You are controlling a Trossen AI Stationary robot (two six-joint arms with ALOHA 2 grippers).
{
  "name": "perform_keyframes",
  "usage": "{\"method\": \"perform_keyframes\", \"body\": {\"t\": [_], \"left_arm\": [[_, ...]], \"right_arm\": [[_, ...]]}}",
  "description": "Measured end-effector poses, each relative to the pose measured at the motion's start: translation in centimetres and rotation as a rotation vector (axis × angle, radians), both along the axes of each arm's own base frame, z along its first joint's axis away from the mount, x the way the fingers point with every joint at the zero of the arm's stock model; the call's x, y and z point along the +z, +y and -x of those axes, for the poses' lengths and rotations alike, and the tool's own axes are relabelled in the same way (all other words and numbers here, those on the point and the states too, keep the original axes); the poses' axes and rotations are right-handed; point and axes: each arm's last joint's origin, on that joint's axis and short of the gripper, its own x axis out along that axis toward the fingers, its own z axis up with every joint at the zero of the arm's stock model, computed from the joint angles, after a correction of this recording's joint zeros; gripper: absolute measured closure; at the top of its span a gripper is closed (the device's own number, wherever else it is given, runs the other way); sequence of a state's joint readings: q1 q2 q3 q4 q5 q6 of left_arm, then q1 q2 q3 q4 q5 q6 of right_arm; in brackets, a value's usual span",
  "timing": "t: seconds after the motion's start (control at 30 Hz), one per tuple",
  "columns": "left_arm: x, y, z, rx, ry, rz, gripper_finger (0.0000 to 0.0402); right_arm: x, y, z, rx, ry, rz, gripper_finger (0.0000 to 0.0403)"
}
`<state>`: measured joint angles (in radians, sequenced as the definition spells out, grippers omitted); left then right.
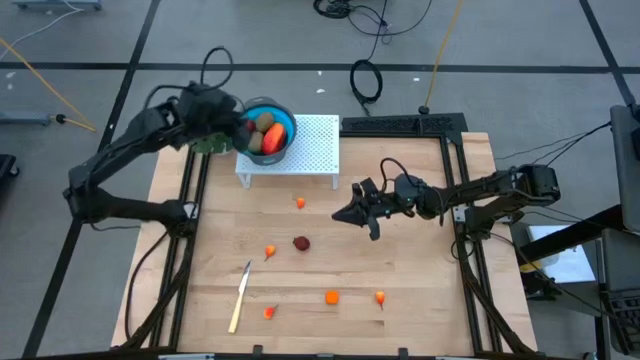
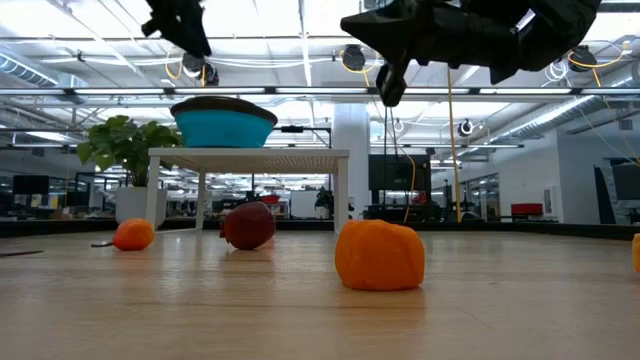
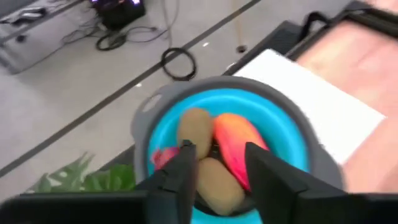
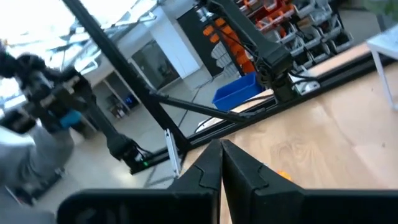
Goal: Pick & Place Fruit
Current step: Put the pomegranate into the blue strainer bowl on the shelf
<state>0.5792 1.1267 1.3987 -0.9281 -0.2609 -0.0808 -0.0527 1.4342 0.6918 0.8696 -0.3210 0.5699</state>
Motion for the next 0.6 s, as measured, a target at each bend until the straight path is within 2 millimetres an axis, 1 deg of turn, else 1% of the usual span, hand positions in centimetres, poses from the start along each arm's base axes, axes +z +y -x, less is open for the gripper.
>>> {"method": "perform_keyframes", "body": {"t": [0.13, 0.27, 0.33, 0.47, 0.6], "left_arm": [[0.2, -2.2, 0.8, -0.068, -0.051, 0.033, 0.0331], [-0.1, -4.3, 1.6, -0.162, -0.133, 0.062, 0.0389], [-0.7, -5.2, 2.0, -0.19, -0.166, 0.082, 0.0395], [-2.2, -6.8, 2.5, -0.229, -0.247, 0.116, 0.0389], [-3.6, -8.0, 2.7, -0.307, -0.317, 0.108, 0.0399]], "right_arm": [[0.0, 0.6, 0.0, 0.015, -0.024, 0.086, 0.0402], [0.0, 1.1, 0.0, 0.033, -0.035, 0.117, 0.0402], [0.0, 1.5, 0.0, 0.042, -0.035, 0.117, 0.0402], [0.0, 2.3, 0.0, 0.071, -0.04, 0.124, 0.0401], [0.1, 3.4, 0.1, 0.072, -0.055, 0.139, 0.0402]]}}
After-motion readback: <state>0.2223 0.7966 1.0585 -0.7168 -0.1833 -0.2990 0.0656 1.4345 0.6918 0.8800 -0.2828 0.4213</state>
